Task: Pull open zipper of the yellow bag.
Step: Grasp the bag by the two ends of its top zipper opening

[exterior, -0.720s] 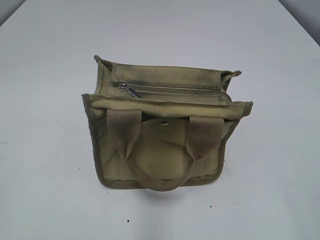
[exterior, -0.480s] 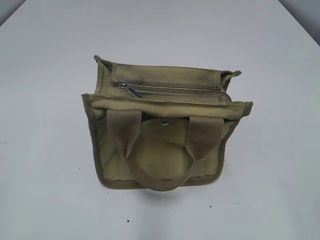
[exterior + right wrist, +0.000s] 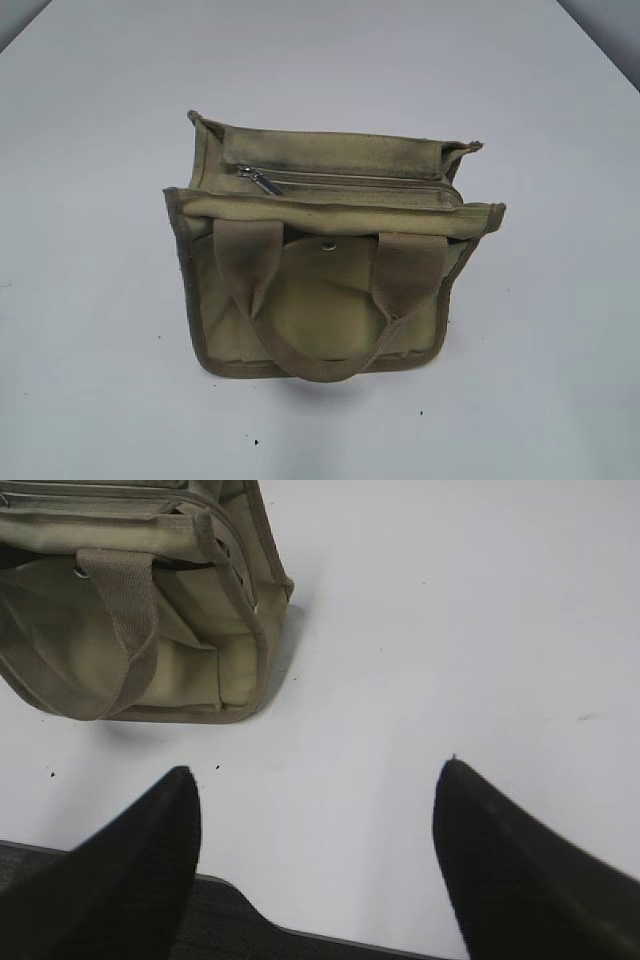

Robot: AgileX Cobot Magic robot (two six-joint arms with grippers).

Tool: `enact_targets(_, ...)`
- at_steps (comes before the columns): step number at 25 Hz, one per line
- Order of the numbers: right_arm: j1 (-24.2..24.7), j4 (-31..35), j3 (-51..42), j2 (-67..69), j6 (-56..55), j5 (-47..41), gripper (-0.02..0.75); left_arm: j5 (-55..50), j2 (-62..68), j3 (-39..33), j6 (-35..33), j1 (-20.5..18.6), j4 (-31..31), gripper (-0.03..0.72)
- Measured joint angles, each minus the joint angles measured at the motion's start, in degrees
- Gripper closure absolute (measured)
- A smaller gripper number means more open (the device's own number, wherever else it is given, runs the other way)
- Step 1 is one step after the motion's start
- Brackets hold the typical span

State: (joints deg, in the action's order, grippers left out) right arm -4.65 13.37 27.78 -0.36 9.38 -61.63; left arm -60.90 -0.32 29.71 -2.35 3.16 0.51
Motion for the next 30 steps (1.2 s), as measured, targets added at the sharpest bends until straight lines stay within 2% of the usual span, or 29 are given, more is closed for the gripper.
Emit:
enact_targets(18, 0.0, 0.2, 0.0, 0.0, 0.0, 0.1, 0.177, 0.0, 0.0, 0.0, 0.0, 0.1, 0.1, 0.234)
enact_targets(23, 0.0, 0.4, 0.0, 0.6, 0.0, 0.6, 0.177, 0.6, 2.3, 0.2, 0.0, 2.0, 1.5, 0.234)
enact_targets(25, 0.0, 0.5, 0.3, 3.2, 0.6, 1.9, 0.177, 2.8, 4.5, 1.0, 0.0, 2.2, 2.8, 0.234)
enact_targets(30, 0.0, 0.9, 1.1, 14.0, 5.8, 11.7, 0.177, 16.3, 12.8, 1.8, 0.0, 2.3, 8.7, 0.234)
